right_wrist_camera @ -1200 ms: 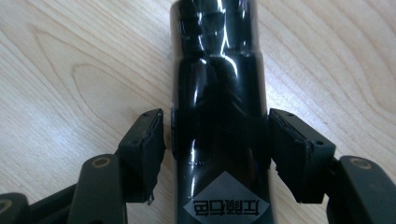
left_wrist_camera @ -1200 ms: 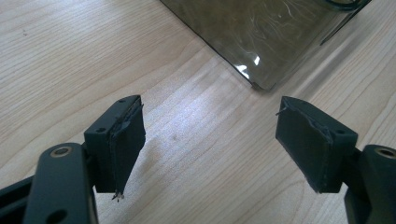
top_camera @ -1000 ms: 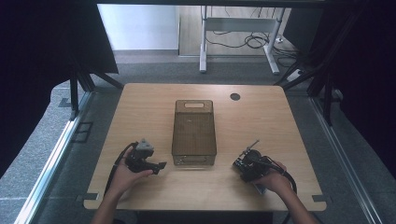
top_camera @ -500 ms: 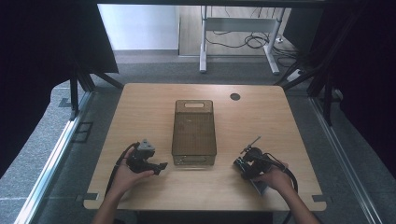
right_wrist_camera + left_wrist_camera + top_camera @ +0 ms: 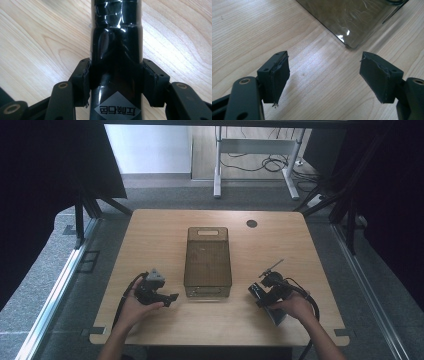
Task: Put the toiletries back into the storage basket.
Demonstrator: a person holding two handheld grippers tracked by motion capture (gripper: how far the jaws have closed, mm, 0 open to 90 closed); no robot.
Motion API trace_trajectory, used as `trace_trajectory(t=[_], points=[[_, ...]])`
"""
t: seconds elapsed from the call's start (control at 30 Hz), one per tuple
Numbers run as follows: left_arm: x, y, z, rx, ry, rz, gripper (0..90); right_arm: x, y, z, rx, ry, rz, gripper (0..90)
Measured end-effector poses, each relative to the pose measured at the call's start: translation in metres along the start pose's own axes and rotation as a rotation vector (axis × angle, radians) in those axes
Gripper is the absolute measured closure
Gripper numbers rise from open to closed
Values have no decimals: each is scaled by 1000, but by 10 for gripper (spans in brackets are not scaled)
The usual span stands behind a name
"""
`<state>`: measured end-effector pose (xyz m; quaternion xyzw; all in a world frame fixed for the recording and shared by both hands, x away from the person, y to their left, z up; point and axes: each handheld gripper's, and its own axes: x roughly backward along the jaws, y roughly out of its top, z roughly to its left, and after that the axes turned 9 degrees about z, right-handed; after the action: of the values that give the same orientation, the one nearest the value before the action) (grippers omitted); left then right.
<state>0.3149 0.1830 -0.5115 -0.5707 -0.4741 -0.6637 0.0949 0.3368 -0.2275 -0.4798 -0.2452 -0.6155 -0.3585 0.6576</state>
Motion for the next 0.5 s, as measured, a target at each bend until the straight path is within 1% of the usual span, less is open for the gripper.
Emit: trace_trajectory(t=[0.1, 0.2, 0.4, 0.5], points=[[0, 0, 0, 0, 0, 1, 243, 1, 0, 0, -11, 28, -10, 467], [-1, 0, 0, -2, 0, 2, 243, 6, 0, -1, -8, 28, -15, 467], [0, 0, 0, 0, -1, 1, 244, 21, 1, -4, -29, 32, -47, 468], [-1, 0, 0, -1, -2, 1, 244, 29, 3, -4, -28, 38, -57, 468]])
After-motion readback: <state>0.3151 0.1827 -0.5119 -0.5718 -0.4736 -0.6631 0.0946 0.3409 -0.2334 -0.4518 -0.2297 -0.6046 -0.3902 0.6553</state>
